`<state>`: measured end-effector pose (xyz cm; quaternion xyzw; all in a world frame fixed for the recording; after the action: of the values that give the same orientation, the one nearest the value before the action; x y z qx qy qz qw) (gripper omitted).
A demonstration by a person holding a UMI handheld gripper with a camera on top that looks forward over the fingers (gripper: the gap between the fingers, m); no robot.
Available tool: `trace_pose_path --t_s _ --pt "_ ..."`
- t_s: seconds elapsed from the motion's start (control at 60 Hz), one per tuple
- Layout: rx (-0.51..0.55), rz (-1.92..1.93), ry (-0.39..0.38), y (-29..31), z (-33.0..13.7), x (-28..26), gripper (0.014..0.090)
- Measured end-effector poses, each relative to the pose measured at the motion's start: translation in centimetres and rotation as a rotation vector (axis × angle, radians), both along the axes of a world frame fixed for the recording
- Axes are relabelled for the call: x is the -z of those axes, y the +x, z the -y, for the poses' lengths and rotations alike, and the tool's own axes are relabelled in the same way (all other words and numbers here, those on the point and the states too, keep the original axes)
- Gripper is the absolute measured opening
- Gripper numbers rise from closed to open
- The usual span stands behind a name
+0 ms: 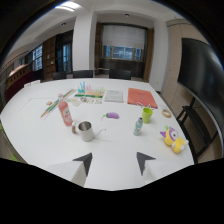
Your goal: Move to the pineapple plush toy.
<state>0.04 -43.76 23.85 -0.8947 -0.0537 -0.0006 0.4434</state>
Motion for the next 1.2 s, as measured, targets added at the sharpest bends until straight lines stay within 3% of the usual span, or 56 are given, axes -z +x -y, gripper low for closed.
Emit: trace_pose_path --t_s 0.367,0.633,0.917,1.2 --pt "0.026 0.055 -0.032 3.5 4.3 2.4 0.0846" --pt "0.117 0.102 -0.062 17.1 5.3 5.7 0.0848" --pt "0.141 0.135 -0.065 31.7 -2.5 8.7 0.0846" --pt "0.092 0.096 -0.078 36.7 -11.5 12.2 0.0847"
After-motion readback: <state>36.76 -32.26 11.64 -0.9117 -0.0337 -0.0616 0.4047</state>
